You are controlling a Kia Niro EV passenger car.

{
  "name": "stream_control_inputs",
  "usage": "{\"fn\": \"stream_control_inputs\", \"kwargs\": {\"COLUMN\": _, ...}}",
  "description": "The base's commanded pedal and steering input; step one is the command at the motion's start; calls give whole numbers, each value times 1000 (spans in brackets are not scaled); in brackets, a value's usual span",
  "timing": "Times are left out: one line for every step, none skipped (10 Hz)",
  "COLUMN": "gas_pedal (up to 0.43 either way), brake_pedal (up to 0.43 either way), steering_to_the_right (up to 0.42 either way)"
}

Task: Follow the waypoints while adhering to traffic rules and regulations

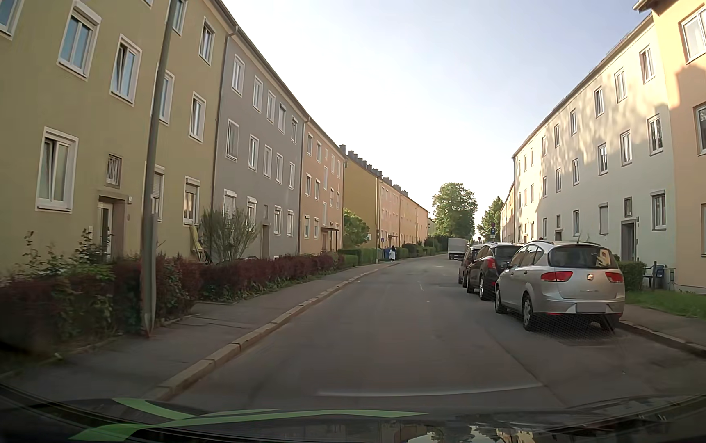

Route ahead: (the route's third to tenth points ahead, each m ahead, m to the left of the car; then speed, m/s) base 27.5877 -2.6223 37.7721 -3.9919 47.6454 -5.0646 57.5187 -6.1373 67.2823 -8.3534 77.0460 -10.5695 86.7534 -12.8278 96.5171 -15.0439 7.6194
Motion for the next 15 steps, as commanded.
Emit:
{"fn": "stream_control_inputs", "kwargs": {"gas_pedal": 98, "brake_pedal": 0, "steering_to_the_right": 13}}
{"fn": "stream_control_inputs", "kwargs": {"gas_pedal": 98, "brake_pedal": 0, "steering_to_the_right": 12}}
{"fn": "stream_control_inputs", "kwargs": {"gas_pedal": 98, "brake_pedal": 0, "steering_to_the_right": 10}}
{"fn": "stream_control_inputs", "kwargs": {"gas_pedal": 98, "brake_pedal": 0, "steering_to_the_right": 10}}
{"fn": "stream_control_inputs", "kwargs": {"gas_pedal": 87, "brake_pedal": 0, "steering_to_the_right": 10}}
{"fn": "stream_control_inputs", "kwargs": {"gas_pedal": 87, "brake_pedal": 0, "steering_to_the_right": 10}}
{"fn": "stream_control_inputs", "kwargs": {"gas_pedal": 79, "brake_pedal": 0, "steering_to_the_right": 10}}
{"fn": "stream_control_inputs", "kwargs": {"gas_pedal": 79, "brake_pedal": 0, "steering_to_the_right": 10}}
{"fn": "stream_control_inputs", "kwargs": {"gas_pedal": 79, "brake_pedal": 0, "steering_to_the_right": 12}}
{"fn": "stream_control_inputs", "kwargs": {"gas_pedal": 79, "brake_pedal": 0, "steering_to_the_right": 16}}
{"fn": "stream_control_inputs", "kwargs": {"gas_pedal": 79, "brake_pedal": 0, "steering_to_the_right": 20}}
{"fn": "stream_control_inputs", "kwargs": {"gas_pedal": 67, "brake_pedal": 0, "steering_to_the_right": 22}}
{"fn": "stream_control_inputs", "kwargs": {"gas_pedal": 59, "brake_pedal": 0, "steering_to_the_right": 21}}
{"fn": "stream_control_inputs", "kwargs": {"gas_pedal": 59, "brake_pedal": 0, "steering_to_the_right": 21}}
{"fn": "stream_control_inputs", "kwargs": {"gas_pedal": 59, "brake_pedal": 0, "steering_to_the_right": 21}}
